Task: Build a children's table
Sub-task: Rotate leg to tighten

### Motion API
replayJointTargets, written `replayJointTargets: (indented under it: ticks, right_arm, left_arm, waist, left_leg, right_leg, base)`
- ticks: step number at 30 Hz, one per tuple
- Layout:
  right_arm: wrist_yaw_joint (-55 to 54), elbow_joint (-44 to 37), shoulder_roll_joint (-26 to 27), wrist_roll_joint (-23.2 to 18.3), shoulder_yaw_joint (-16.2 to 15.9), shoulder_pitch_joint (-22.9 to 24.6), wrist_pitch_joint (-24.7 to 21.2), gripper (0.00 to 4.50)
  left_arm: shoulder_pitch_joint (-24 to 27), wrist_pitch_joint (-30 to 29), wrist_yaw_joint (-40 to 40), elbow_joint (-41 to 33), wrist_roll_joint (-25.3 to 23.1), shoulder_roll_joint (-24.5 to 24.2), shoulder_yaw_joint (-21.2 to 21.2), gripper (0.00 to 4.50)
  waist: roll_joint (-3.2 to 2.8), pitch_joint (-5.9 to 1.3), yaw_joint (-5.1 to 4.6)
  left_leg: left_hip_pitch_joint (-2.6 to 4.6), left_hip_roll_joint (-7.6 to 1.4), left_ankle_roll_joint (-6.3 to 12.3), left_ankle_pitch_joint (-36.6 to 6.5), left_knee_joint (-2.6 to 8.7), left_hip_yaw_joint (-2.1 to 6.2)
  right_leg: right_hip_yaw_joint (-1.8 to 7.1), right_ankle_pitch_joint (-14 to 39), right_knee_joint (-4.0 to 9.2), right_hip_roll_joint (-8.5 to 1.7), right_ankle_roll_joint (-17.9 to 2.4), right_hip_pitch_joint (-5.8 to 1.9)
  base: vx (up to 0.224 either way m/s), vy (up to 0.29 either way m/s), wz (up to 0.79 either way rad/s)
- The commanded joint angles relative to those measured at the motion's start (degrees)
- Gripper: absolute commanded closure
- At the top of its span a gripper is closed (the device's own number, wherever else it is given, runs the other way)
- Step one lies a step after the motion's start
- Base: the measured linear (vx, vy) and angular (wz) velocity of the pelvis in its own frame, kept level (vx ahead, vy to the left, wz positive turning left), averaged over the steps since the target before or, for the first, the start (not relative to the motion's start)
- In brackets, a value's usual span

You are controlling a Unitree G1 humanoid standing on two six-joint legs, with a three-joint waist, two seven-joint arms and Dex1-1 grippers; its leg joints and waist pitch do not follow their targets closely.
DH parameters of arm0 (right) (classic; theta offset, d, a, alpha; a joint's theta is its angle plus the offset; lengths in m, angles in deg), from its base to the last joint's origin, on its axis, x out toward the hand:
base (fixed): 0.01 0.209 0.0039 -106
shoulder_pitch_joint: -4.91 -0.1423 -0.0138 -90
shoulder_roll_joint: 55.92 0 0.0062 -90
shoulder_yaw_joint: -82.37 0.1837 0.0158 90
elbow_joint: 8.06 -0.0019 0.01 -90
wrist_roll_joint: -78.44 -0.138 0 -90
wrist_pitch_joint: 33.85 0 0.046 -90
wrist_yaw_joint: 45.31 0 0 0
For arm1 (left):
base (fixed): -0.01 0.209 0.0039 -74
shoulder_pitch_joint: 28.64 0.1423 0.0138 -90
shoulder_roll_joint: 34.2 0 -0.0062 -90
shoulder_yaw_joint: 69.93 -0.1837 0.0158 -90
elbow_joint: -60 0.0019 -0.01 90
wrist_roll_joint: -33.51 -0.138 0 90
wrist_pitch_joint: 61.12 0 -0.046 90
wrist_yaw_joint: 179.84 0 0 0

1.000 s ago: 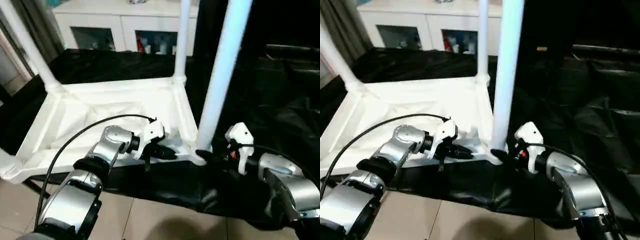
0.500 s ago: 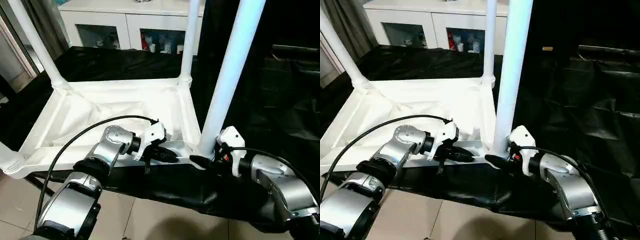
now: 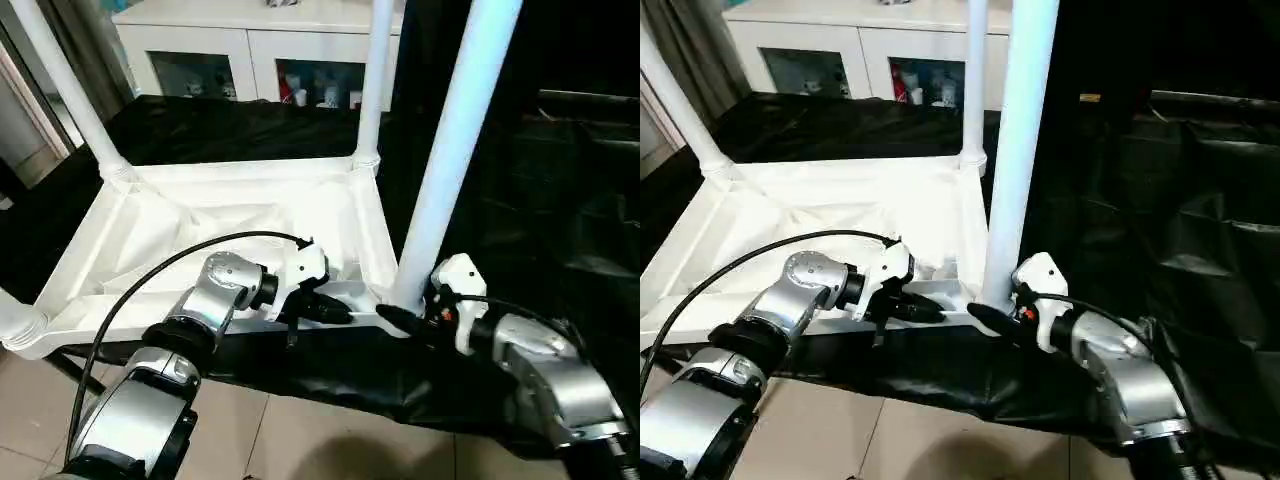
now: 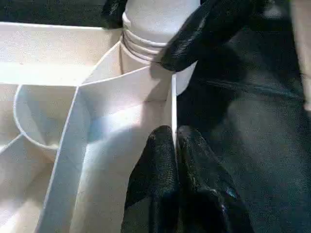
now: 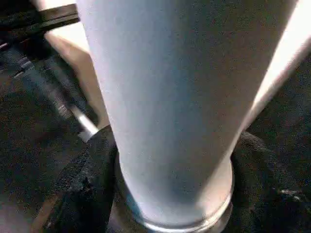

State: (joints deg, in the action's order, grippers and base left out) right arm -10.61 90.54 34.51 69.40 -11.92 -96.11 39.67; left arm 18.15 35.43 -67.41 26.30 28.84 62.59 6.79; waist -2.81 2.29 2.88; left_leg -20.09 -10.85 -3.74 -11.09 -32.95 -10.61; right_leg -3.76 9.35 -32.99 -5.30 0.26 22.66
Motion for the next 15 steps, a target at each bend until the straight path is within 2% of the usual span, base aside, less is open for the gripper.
replayJointTargets:
  ticks: [1,2,3,4,5,6,7,9,11,15]
  right_arm:
    - [-10.3,4.6,4.6,2.2,0.2,-0.8,-1.8,1.78]
    - [-10.7,4.8,4.9,2.2,0.3,-0.9,-1.8,1.78]
    - [-12.7,5.5,6.4,2.0,0.9,-1.3,-2.0,1.78]
    - [-16.2,7.0,8.5,2.2,1.9,-2.1,-2.0,1.78]
    - [-19.4,8.5,10.4,2.4,2.6,-3.1,-2.1,1.78]
    - [-23.2,10.5,12.2,3.3,3.1,-4.4,-1.8,1.78]
    - [-26.4,12.5,13.7,4.1,3.2,-5.9,-1.6,1.78]
    - [-26.8,13.2,14.1,4.5,2.9,-6.6,-1.1,1.78]
    - [-25.4,13.8,14.5,6.0,2.0,-7.6,1.2,1.78]
    - [-24.2,13.1,13.8,6.4,1.4,-7.7,2.7,1.78]
  left_arm:
    - [-0.9,-0.9,9.9,3.3,-1.3,4.3,-0.1,4.50]
    - [-1.1,-1.0,10.4,3.4,-1.4,4.5,-0.1,4.50]
    - [-1.6,-1.7,12.4,4.1,-1.7,5.3,-0.1,4.50]
    - [-2.4,-2.7,15.4,5.1,-1.9,6.7,0.0,4.50]
    - [-3.2,-4.0,18.4,6.0,-2.1,8.1,0.2,4.50]
    - [-4.0,-4.7,21.9,6.9,-2.1,9.5,0.6,4.50]
    - [-5.0,-5.2,24.8,7.9,-2.3,11.0,0.8,4.50]
    - [-5.4,-4.9,26.0,8.3,-2.6,11.5,0.6,4.50]
    - [-6.3,-3.7,27.1,9.7,-3.3,12.2,0.7,4.50]
    - [-6.4,-3.1,25.7,9.8,-3.4,12.1,0.5,4.50]
  waist:
    - [1.00,-2.53,-0.53]
    - [1.24,-2.54,-0.64]
    - [1.09,-2.62,-0.73]
    - [0.88,-2.50,-1.04]
    - [0.92,-2.43,-1.39]
    - [0.69,-2.41,-1.52]
    - [0.83,-2.50,-1.79]
    - [0.91,-2.58,-1.79]
    - [0.78,-2.52,-1.78]
    - [0.84,-2.67,-1.69]
  left_leg:
    - [0.46,-1.48,1.21,-17.1,3.91,0.74]
    - [0.51,-1.39,0.95,-17.6,3.97,0.87]
    - [0.68,-1.46,1.10,-17.9,4.01,0.90]
    - [0.56,-1.51,1.16,-18.7,4.18,0.98]
    - [0.41,-1.45,0.84,-20.1,4.30,1.16]
    - [0.49,-1.42,0.47,-20.8,4.34,1.22]
    - [0.82,-1.32,0.14,-22.0,4.26,1.34]
    - [0.54,-1.23,0.91,-21.3,4.35,1.36]
    - [0.73,-1.23,1.71,-21.9,4.38,1.22]
    - [0.36,-1.36,2.32,-20.9,4.53,1.31]
  right_leg:
    - [1.75,28.7,5.35,-3.00,-9.5,-1.70]
    - [1.64,30.3,5.60,-2.98,-8.6,-1.86]
    - [1.79,30.7,5.76,-2.94,-7.8,-1.61]
    - [1.73,30.5,5.87,-2.87,-7.7,-1.54]
    - [1.50,31.2,5.95,-2.79,-7.2,-1.58]
    - [1.44,31.9,6.00,-2.84,-6.9,-1.49]
    - [1.24,33.0,6.32,-2.85,-6.4,-1.31]
    - [1.20,32.1,6.58,-2.86,-6.0,-1.67]
    - [1.17,31.1,6.85,-2.80,-6.2,-1.49]
    - [1.36,29.3,6.50,-2.93,-6.8,-1.83]
  base:
    - [0.000,0.000,0.00]
    - [0.000,0.000,0.00]
    - [0.000,0.000,0.00]
    - [0.000,0.000,0.00]
    - [0.000,0.000,0.00]
    - [0.000,0.000,0.00]
    - [0.000,0.000,0.00]
    - [0.000,0.000,0.00]
    - [0.000,0.000,0.00]
    - [0.000,0.000,0.00]
